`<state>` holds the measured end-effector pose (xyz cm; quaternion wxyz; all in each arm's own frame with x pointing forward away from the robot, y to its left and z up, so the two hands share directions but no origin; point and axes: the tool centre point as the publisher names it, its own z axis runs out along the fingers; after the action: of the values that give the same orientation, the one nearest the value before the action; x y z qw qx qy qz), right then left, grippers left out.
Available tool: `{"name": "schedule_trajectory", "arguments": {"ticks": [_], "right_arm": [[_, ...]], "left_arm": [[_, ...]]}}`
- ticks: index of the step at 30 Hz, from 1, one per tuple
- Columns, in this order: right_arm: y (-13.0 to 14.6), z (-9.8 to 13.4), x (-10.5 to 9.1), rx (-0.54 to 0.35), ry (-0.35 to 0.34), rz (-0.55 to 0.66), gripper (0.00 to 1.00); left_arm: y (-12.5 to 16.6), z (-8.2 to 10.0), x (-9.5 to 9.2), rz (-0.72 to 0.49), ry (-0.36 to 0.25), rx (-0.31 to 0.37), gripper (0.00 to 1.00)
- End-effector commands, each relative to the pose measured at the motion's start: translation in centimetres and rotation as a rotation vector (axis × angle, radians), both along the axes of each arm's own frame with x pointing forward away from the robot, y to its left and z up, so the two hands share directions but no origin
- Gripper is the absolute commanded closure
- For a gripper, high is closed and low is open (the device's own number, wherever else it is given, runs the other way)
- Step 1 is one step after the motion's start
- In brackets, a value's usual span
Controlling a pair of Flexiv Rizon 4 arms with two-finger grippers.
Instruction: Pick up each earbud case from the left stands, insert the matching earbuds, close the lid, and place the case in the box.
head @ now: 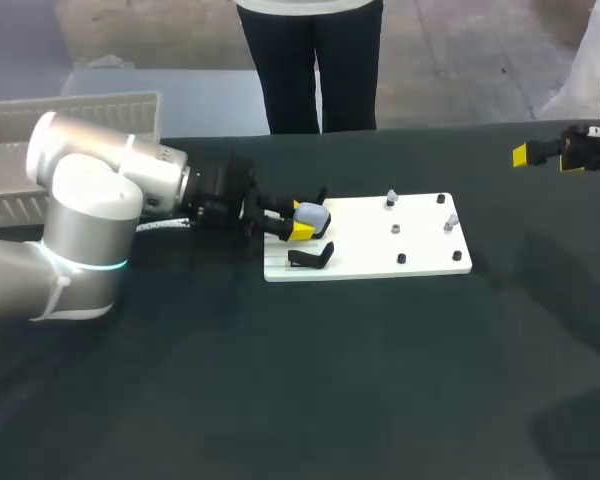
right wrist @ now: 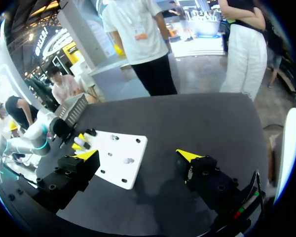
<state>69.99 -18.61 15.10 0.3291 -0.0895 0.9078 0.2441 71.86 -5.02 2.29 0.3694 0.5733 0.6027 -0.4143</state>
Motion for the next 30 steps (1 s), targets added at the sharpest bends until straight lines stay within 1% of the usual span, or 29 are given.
{"name": "schedule_trajectory", "arguments": {"ticks": [1, 2, 3, 4, 5, 6, 10, 13, 17, 21, 24, 29, 30], "right_arm": [[0.0, 0.0, 0.0, 0.000, 0.000, 0.000, 0.00], [0.0, 0.0, 0.0, 0.000, 0.000, 0.000, 0.00], [0.0, 0.0, 0.0, 0.000, 0.000, 0.000, 0.00], [0.0, 0.0, 0.0, 0.000, 0.000, 0.000, 0.00], [0.0, 0.0, 0.0, 0.000, 0.000, 0.000, 0.00], [0.0, 0.0, 0.0, 0.000, 0.000, 0.000, 0.00], [0.0, 0.0, 0.0, 0.000, 0.000, 0.000, 0.00], [0.0, 0.0, 0.0, 0.000, 0.000, 0.000, 0.00], [0.0, 0.0, 0.0, 0.000, 0.000, 0.000, 0.00], [0.0, 0.0, 0.0, 0.000, 0.000, 0.000, 0.00], [0.0, 0.0, 0.0, 0.000, 0.000, 0.000, 0.00], [0.0, 0.0, 0.0, 0.000, 0.000, 0.000, 0.00], [0.7, 0.0, 0.0, -0.008, 0.002, 0.014, 0.00]], "left_arm": [[0.0, -0.3, 0.3, -0.008, 0.001, -0.004, 0.78], [0.0, -0.4, 0.3, -0.007, 0.001, -0.004, 0.79], [0.1, -0.4, 0.4, -0.007, 0.002, -0.005, 0.82], [0.1, -0.4, 0.4, -0.006, 0.003, -0.007, 0.92], [0.1, -0.4, 0.4, -0.006, 0.003, -0.007, 0.94], [0.1, -0.4, 0.3, -0.007, 0.003, -0.008, 1.00], [0.3, 0.0, 0.0, -0.012, 0.003, -0.017, 1.00], [0.7, 0.8, -0.3, -0.003, -0.002, -0.026, 1.00], [1.6, 2.6, -0.5, 0.019, -0.012, -0.049, 1.00], [2.1, 4.4, -0.6, 0.027, -0.028, -0.050, 1.00], [1.9, 5.7, -0.6, 0.001, -0.049, -0.037, 1.00], [1.3, 7.3, -0.4, 0.009, -0.083, -0.040, 1.00], [1.1, 7.5, -0.3, 0.016, -0.087, -0.036, 1.00]]}}
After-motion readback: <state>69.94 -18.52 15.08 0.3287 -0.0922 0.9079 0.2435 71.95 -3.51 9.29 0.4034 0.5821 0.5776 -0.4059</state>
